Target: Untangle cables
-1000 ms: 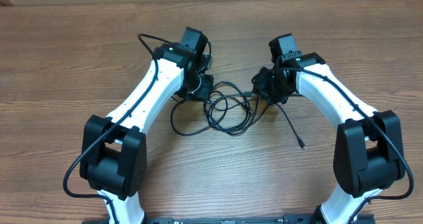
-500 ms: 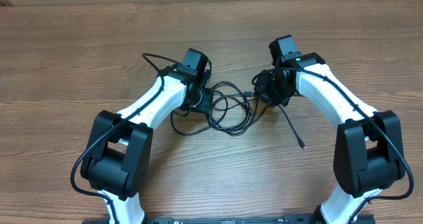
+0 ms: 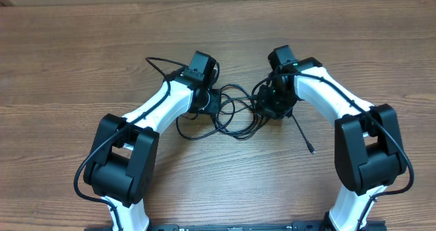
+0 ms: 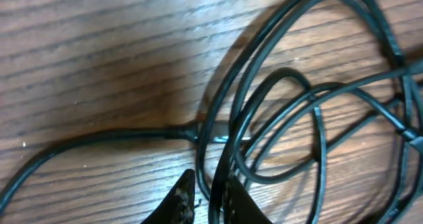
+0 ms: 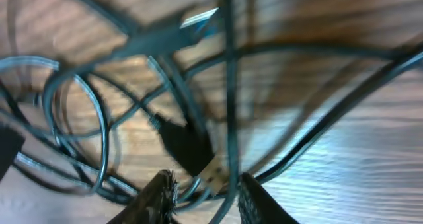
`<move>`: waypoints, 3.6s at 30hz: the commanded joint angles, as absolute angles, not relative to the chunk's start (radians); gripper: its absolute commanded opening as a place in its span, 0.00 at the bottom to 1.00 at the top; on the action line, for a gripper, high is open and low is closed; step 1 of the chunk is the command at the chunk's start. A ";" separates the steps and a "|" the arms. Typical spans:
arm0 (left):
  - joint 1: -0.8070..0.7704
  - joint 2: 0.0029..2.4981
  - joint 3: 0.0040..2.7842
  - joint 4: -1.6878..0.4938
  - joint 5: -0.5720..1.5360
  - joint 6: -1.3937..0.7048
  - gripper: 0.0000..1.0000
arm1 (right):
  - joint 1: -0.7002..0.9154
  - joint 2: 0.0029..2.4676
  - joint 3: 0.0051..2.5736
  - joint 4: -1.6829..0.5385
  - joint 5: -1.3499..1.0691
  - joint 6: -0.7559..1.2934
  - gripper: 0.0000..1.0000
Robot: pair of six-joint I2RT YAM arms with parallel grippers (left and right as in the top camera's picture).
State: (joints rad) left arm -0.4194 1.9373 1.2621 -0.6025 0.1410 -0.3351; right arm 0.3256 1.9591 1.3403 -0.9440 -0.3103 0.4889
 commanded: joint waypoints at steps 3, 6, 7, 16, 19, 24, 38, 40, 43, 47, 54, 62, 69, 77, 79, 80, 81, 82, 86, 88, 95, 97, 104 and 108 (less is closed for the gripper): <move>-0.427 1.926 1.231 -0.572 0.112 -0.382 0.16 | 0.371 1.961 1.309 -0.938 -0.311 0.458 0.32; -0.427 1.926 1.231 -0.566 0.112 -0.382 0.17 | 0.385 1.961 1.255 -0.900 -0.297 0.467 0.35; -0.427 1.926 1.231 -0.564 0.112 -0.382 0.18 | 0.387 1.961 1.235 -0.882 -0.297 0.467 0.38; -0.427 1.926 1.225 -0.564 0.099 -0.393 0.17 | 0.387 1.963 1.124 -0.739 -0.297 0.467 0.30; -0.427 1.927 1.218 -0.555 0.087 -0.402 0.16 | 0.387 1.963 1.124 -0.740 -0.297 0.467 0.27; -0.427 1.927 1.218 -0.555 0.078 -0.401 0.21 | 0.387 1.962 1.124 -0.740 -0.297 0.467 0.26; -0.427 1.959 1.218 -0.545 0.070 -0.401 0.09 | 0.387 1.963 1.124 -0.741 -0.297 0.467 0.22; -0.427 1.956 1.221 -0.545 0.070 -0.400 0.04 | 0.387 1.963 1.124 -0.741 -0.297 0.467 0.22; -0.424 1.944 1.248 -0.558 0.070 -0.393 0.04 | 0.387 1.963 1.124 -0.741 -0.296 0.467 0.20; -0.424 1.898 1.315 -0.611 0.065 -0.378 0.04 | 0.387 1.963 1.124 -0.741 -0.290 0.467 0.17; -0.424 1.773 1.479 -0.715 -0.170 -0.360 0.04 | 0.387 1.963 1.124 -0.742 -0.288 0.467 0.17; -0.424 1.625 1.543 -0.709 -0.489 -0.351 0.04 | 0.387 1.963 1.122 -0.769 -0.209 0.474 0.16; -0.403 1.555 1.588 -0.686 -0.672 -0.351 0.04 | 0.387 1.963 1.121 -0.768 -0.209 0.474 0.16; -0.249 1.475 1.642 -0.676 -0.678 -0.375 0.17 | 0.387 1.963 1.121 -0.768 -0.201 0.476 0.16; -0.221 1.454 1.642 -0.677 -0.673 -0.394 0.18 | 0.387 1.963 1.121 -0.769 -0.183 0.489 0.16; -0.200 1.440 1.642 -0.677 -0.643 -0.398 0.18 | 0.387 1.963 1.120 -0.768 -0.173 0.497 0.16; -0.191 1.435 1.642 -0.678 -0.615 -0.398 0.18 | 0.387 1.963 1.120 -0.768 -0.173 0.497 0.16; -0.178 1.430 1.642 -0.682 -0.557 -0.397 0.24 | 0.387 1.963 1.120 -0.768 -0.173 0.497 0.17; -0.148 1.448 1.642 -0.730 -0.315 -0.330 0.49 | 0.387 1.963 1.120 -0.768 -0.173 0.497 0.17; -0.148 1.481 1.641 -0.749 -0.191 -0.265 0.56 | 0.387 1.963 1.120 -0.768 -0.173 0.497 0.17; -0.158 1.675 1.641 -0.839 0.051 -0.343 0.56 | 0.387 1.963 1.120 -0.767 -0.173 0.497 0.23; -0.164 1.734 1.641 -0.857 0.121 -0.401 0.55 | 0.387 1.963 1.120 -0.767 -0.173 0.496 0.27; -0.220 1.990 1.641 -0.853 0.385 -0.513 0.28 | 0.387 1.963 1.120 -0.764 -0.173 0.496 0.31; -0.273 2.078 1.641 -0.839 0.293 -0.635 0.38 | 0.387 1.963 1.120 -0.764 -0.173 0.497 0.31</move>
State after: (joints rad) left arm -0.2333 2.0232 1.6291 -0.8497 0.3115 -0.5041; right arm 0.3889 1.9160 1.1584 -0.7525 -0.2836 0.4969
